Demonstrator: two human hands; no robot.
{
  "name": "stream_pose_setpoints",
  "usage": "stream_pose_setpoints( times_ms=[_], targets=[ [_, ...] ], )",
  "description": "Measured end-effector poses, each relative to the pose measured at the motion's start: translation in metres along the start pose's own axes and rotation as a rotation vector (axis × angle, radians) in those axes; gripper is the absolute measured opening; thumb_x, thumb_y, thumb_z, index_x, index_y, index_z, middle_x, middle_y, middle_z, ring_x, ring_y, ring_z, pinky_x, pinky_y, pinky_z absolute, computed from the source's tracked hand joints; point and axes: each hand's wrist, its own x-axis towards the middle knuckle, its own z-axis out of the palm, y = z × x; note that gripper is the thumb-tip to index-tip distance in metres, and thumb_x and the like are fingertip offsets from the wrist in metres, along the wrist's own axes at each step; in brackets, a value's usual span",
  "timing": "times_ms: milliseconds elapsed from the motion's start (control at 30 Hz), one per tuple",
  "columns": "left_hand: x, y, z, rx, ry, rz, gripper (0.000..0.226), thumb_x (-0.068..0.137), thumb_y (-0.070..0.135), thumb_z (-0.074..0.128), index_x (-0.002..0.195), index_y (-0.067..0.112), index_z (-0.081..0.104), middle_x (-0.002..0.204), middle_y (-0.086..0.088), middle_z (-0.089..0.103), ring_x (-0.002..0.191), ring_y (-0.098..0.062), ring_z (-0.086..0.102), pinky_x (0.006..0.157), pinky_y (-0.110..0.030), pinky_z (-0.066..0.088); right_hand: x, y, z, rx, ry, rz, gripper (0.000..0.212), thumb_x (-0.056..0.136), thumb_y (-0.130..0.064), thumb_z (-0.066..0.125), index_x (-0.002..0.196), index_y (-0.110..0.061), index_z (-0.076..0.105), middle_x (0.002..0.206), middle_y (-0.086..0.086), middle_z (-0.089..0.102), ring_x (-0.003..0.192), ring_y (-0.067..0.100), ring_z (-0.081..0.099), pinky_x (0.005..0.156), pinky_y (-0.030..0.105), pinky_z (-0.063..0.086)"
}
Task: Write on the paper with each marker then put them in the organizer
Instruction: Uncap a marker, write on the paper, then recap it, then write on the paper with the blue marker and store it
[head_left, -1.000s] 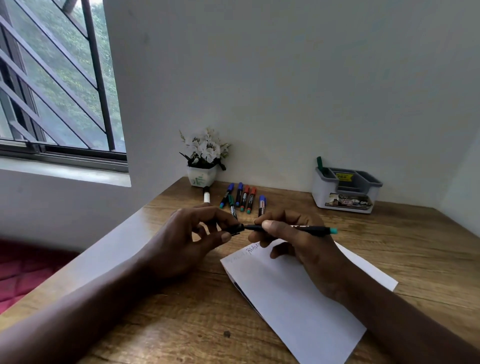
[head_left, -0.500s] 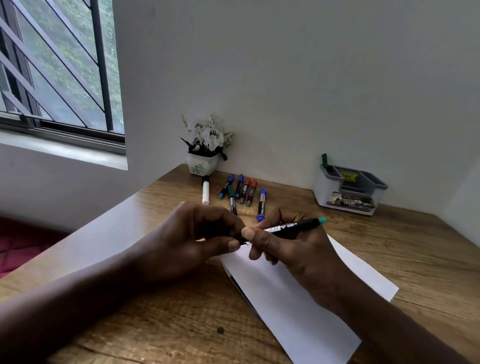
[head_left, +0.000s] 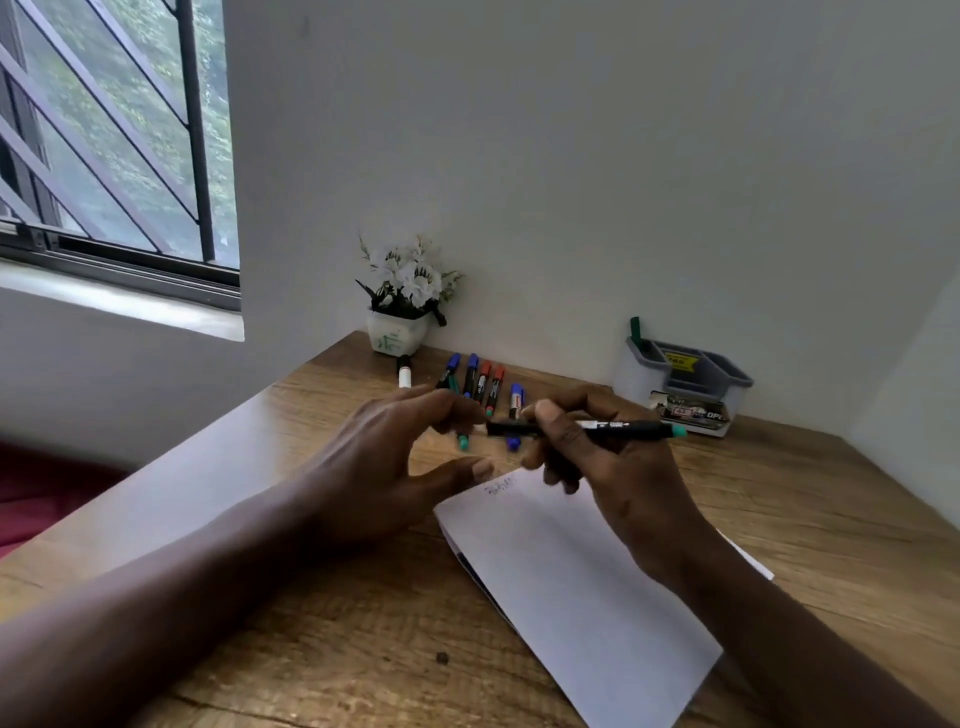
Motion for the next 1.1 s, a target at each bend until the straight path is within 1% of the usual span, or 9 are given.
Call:
stream_pose_setpoints(
  times_ms=[100, 200, 333, 433, 533, 667, 800, 900, 1100],
  targets=[
    [0.000, -0.010, -0.006, 0.227, -0.179, -0.152, 0.073, 0.082, 0.084, 0.042, 0.142, 0.043, 0.043, 0.150, 0.017, 0.043, 0.127, -0.002, 0.046, 0.111, -0.035, 0.039, 0.007, 0.007, -0.014, -0.085, 0.133, -0.020, 0.013, 0.098, -0.016, 0.061, 0.102, -0.011, 0.071, 0.078, 0.007, 0.072, 0.068, 0.010, 0.066, 0.056, 0.017, 0.047],
    [0.004, -0.020, -0.007, 0.349, -0.254, -0.186, 0.095, 0.070, 0.099, 0.020, 0.144, 0.043, 0.038, 0.156, 0.016, 0.037, 0.137, -0.007, 0.042, 0.116, -0.038, 0.033, 0.011, 0.016, -0.028, -0.090, 0.249, 0.033, 0.010, 0.098, -0.013, 0.062, 0.102, -0.016, 0.071, 0.083, 0.004, 0.071, 0.072, 0.005, 0.063, 0.061, 0.016, 0.046],
    [0.008, -0.027, -0.002, 0.301, -0.355, -0.188, 0.108, 0.064, 0.101, 0.014, 0.148, 0.038, 0.038, 0.156, 0.015, 0.039, 0.138, -0.006, 0.042, 0.117, -0.037, 0.034, 0.020, 0.019, -0.049, -0.067, 0.292, 0.111, 0.035, 0.091, -0.025, 0.073, 0.125, -0.023, 0.066, 0.092, -0.014, 0.069, 0.084, -0.001, 0.065, 0.073, 0.017, 0.049],
    [0.009, -0.033, 0.002, 0.266, -0.375, -0.189, 0.110, 0.061, 0.103, 0.014, 0.147, 0.038, 0.040, 0.155, 0.015, 0.041, 0.135, -0.006, 0.045, 0.115, -0.037, 0.036, 0.039, 0.019, -0.066, -0.086, 0.292, 0.147, 0.044, 0.095, -0.026, 0.067, 0.137, -0.019, 0.056, 0.110, -0.014, 0.066, 0.094, -0.011, 0.066, 0.080, 0.011, 0.051],
    [0.011, -0.037, 0.003, 0.262, -0.376, -0.191, 0.112, 0.057, 0.105, 0.012, 0.145, 0.041, 0.040, 0.154, 0.016, 0.042, 0.133, -0.006, 0.047, 0.114, -0.039, 0.037, 0.071, 0.024, -0.089, -0.229, 0.439, 0.188, 0.037, 0.099, -0.028, 0.061, 0.135, -0.018, 0.063, 0.124, 0.002, 0.069, 0.112, 0.014, 0.068, 0.093, 0.027, 0.054],
    [0.012, -0.040, 0.005, 0.242, -0.380, -0.187, 0.110, 0.056, 0.104, 0.011, 0.143, 0.043, 0.039, 0.154, 0.018, 0.040, 0.135, -0.007, 0.044, 0.115, -0.039, 0.034, 0.113, 0.031, -0.117, -0.530, 0.620, 0.083, 0.025, 0.097, -0.010, 0.059, 0.112, -0.023, 0.074, 0.109, 0.002, 0.075, 0.090, 0.009, 0.068, 0.079, 0.014, 0.054],
    [0.013, -0.044, 0.006, 0.218, -0.370, -0.188, 0.110, 0.056, 0.105, 0.013, 0.144, 0.045, 0.039, 0.154, 0.020, 0.038, 0.136, -0.005, 0.043, 0.116, -0.039, 0.033, 0.146, 0.040, -0.133, -0.641, 0.633, 0.052, 0.022, 0.090, -0.005, 0.063, 0.093, -0.026, 0.067, 0.098, 0.003, 0.075, 0.088, 0.018, 0.072, 0.084, 0.041, 0.060],
    [0.013, -0.045, 0.007, 0.222, -0.361, -0.179, 0.110, 0.055, 0.104, 0.011, 0.143, 0.044, 0.040, 0.153, 0.021, 0.038, 0.133, -0.004, 0.044, 0.116, -0.039, 0.033, 0.161, 0.047, -0.132, -0.671, 0.645, 0.003, 0.027, 0.090, -0.005, 0.059, 0.106, -0.025, 0.052, 0.088, 0.005, 0.070, 0.078, 0.024, 0.071, 0.075, 0.045, 0.060],
    [0.015, -0.050, 0.012, 0.212, -0.338, -0.169, 0.107, 0.059, 0.101, -0.003, 0.139, 0.045, 0.042, 0.150, 0.021, 0.041, 0.132, -0.001, 0.043, 0.115, -0.040, 0.032, 0.171, 0.073, -0.116, -0.778, 0.513, 0.063, 0.064, 0.083, 0.002, 0.062, 0.129, -0.033, 0.035, 0.090, 0.009, 0.065, 0.079, 0.030, 0.068, 0.074, 0.051, 0.059]
  ],
)
